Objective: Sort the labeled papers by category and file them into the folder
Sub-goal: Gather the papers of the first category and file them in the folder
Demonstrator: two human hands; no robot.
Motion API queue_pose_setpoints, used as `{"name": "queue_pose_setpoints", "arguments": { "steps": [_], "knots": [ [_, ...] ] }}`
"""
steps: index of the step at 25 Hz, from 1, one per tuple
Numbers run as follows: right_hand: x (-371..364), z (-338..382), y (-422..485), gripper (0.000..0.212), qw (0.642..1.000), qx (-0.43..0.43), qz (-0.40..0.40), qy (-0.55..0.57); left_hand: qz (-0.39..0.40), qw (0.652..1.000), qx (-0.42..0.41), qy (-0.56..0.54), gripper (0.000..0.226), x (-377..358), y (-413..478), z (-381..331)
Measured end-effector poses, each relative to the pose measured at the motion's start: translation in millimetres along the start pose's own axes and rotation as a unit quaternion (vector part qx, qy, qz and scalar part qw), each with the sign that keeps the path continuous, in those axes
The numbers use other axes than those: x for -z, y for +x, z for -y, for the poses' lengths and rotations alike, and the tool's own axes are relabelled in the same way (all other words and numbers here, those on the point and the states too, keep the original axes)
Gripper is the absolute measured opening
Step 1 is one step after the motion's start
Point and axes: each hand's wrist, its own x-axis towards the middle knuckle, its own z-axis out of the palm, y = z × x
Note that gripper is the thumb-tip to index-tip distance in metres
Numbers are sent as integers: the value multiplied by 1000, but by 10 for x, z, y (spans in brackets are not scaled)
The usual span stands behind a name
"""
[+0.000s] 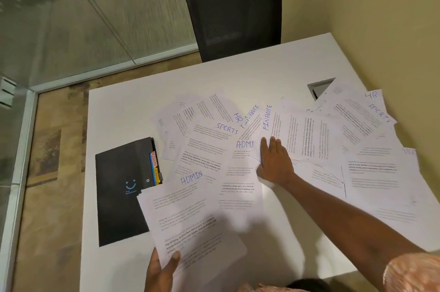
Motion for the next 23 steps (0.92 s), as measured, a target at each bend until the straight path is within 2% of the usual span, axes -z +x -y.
{"name": "queue_pose_setpoints", "arguments": {
  "steps": [5,12,15,17,20,23],
  "knots": [
    [34,34,39,91,999,-8,-29,-20,2,1000,-7,-16,55,-11,-26,27],
    [-7,-58,75,60,996,35,-60,-60,7,999,15,-39,50,-38,-29,30],
    [25,-213,24,70,980,58,-72,-174,8,999,24,-24,50,-3,12,58],
    [81,-330,1,70,977,32,-56,-204,4,1000,22,-12,49,16,48,64],
    [282,-415,-19,57,979,-17,-52,-196,9,1000,19,-16,48,8,70,44],
    [289,-228,-199,36,987,-37,-114,-108,22,999,16,-23,47,-2,75,-2]
  ]
}}
